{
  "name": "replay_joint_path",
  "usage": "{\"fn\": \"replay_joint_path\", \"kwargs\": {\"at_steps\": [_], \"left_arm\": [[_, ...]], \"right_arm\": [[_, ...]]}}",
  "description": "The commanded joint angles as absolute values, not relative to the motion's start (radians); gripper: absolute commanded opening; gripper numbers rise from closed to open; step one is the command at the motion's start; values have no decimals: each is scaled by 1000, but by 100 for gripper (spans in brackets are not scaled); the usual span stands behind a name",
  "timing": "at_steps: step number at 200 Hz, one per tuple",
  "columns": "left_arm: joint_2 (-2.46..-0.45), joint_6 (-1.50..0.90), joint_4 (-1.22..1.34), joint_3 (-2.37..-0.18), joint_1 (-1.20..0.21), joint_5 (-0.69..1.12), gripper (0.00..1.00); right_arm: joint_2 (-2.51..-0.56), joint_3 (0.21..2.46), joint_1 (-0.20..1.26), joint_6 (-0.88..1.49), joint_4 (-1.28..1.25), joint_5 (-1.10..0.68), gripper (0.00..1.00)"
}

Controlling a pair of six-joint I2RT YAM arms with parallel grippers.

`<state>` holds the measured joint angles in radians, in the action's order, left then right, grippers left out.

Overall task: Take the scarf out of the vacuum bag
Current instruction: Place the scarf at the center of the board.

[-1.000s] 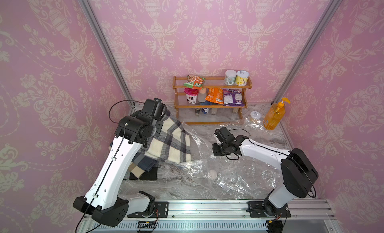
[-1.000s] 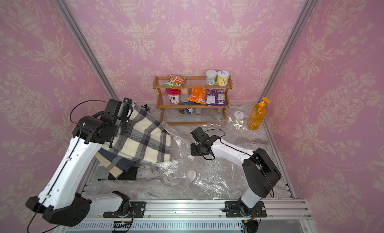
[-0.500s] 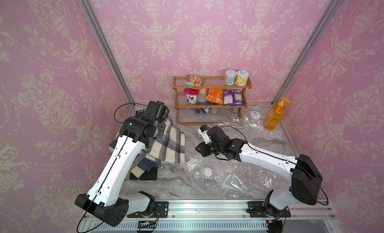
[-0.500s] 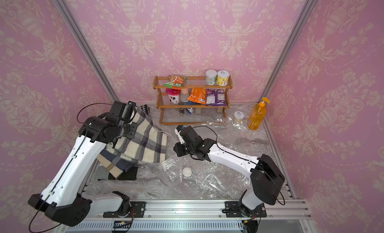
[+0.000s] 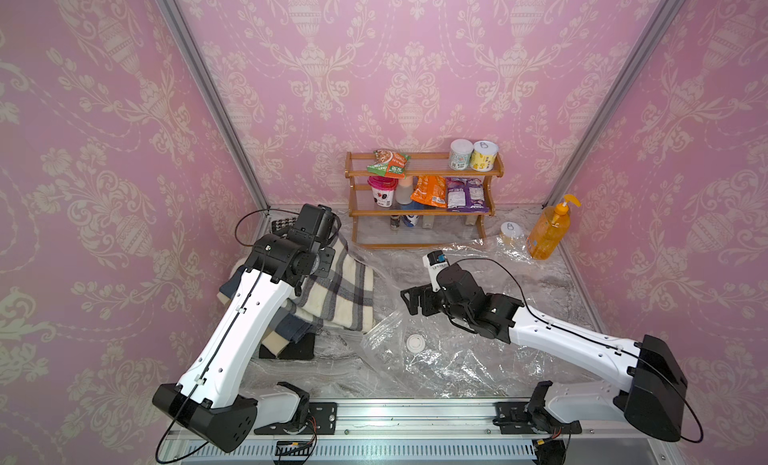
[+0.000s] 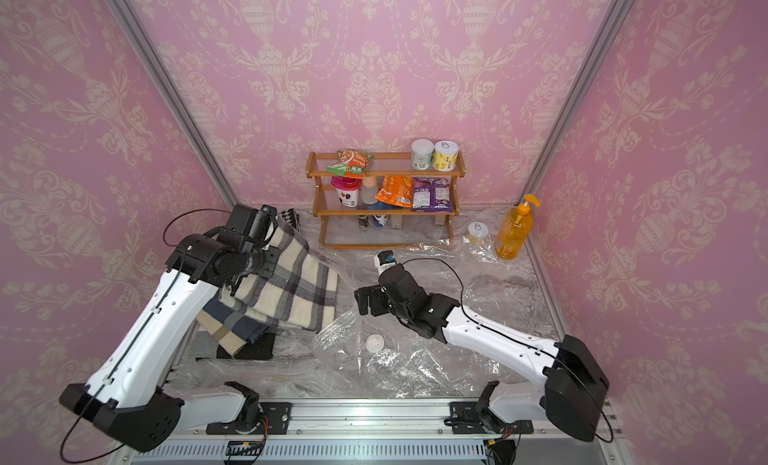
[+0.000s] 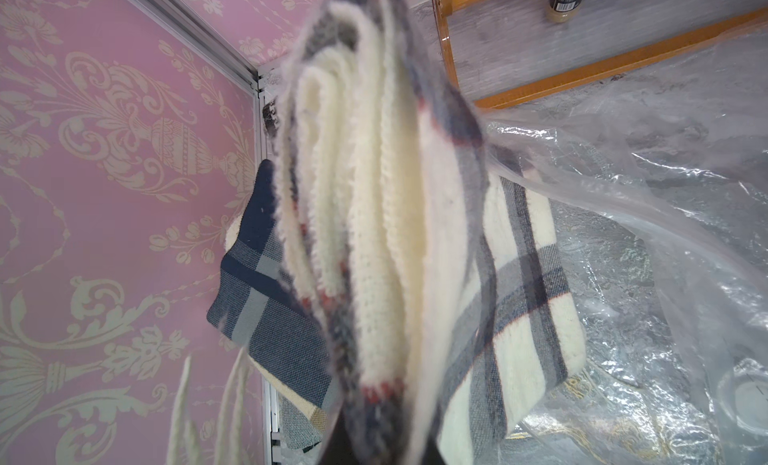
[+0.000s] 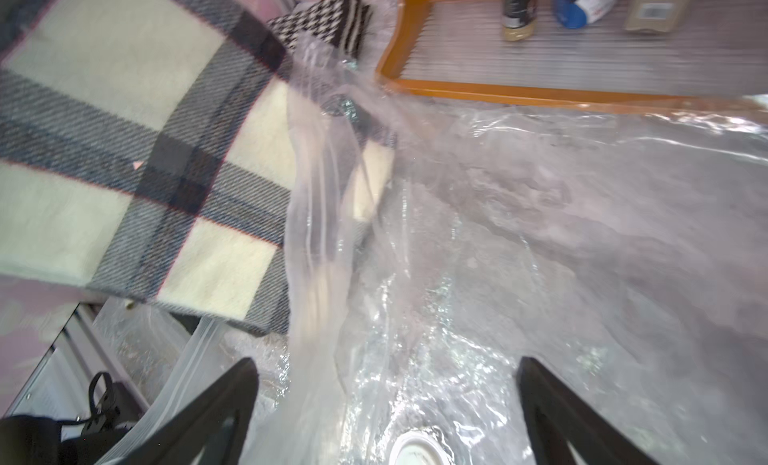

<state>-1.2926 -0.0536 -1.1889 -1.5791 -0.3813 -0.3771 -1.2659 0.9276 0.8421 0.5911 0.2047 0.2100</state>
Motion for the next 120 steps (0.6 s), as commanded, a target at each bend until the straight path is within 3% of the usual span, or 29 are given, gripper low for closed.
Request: {"fn": "replay_joint_path", "kwargs": {"at_steps": [1,49,95,120], "left_arm": [[-1279,-80,-1122,-1551,-371,-344,0],[-1279,-75,-1082,-1526,-371,-315,0],[-1260,-71,-1061,-1514,-372,-287,0],[-1226,-62,-1052,-1499,-372,-271,0]], "right_arm": [[-1253,935,759,819,483,443,100],[-1289,903,721,1030,648,403,100],[-1549,1101,707,1248,999,451,100],[-1688,1166,694,1256,1049,415,100]]}}
